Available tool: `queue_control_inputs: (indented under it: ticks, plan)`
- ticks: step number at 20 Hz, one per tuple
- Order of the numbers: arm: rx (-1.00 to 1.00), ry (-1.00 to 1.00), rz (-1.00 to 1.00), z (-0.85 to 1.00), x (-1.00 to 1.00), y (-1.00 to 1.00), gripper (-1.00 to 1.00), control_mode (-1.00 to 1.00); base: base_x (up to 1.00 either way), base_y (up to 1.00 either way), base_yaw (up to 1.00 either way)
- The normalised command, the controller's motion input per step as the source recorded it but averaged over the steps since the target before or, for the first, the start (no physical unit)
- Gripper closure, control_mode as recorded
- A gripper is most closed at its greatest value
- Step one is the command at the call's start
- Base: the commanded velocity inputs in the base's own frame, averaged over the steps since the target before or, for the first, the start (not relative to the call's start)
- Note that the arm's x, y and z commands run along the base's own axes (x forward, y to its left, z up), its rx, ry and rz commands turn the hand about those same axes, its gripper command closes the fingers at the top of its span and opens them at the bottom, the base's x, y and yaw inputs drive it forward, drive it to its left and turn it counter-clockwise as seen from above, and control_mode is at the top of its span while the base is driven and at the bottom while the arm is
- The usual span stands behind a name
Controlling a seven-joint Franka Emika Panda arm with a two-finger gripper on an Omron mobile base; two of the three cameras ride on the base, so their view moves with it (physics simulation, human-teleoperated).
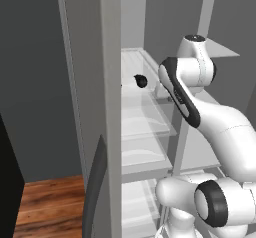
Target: Take the sweet potato and eggplant from the fridge shelf and place them in the freezer drawer to begin freezing them.
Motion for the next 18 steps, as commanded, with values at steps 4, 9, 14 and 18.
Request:
queue_control_inputs:
  ticks: [4, 9, 14, 18]
  plan:
    - [0.0, 0.0, 0.0, 0.0, -0.05, 0.0, -1.0, -1.0, 0.0, 0.0, 0.0]
    - [0.11, -0.1, 0.0, 0.41, -0.2, 0.22, -1.0, -1.0, 0.0, 0.0, 0.0]
    - [0.1, -0.21, -0.03, 0.63, -0.05, 0.68, -1.0, -1.0, 0.0, 0.0, 0.0]
    - [0.0, -0.09, 0.0, 0.07, 0.35, 0.69, -1.0, -1.0, 0.0, 0.0, 0.0]
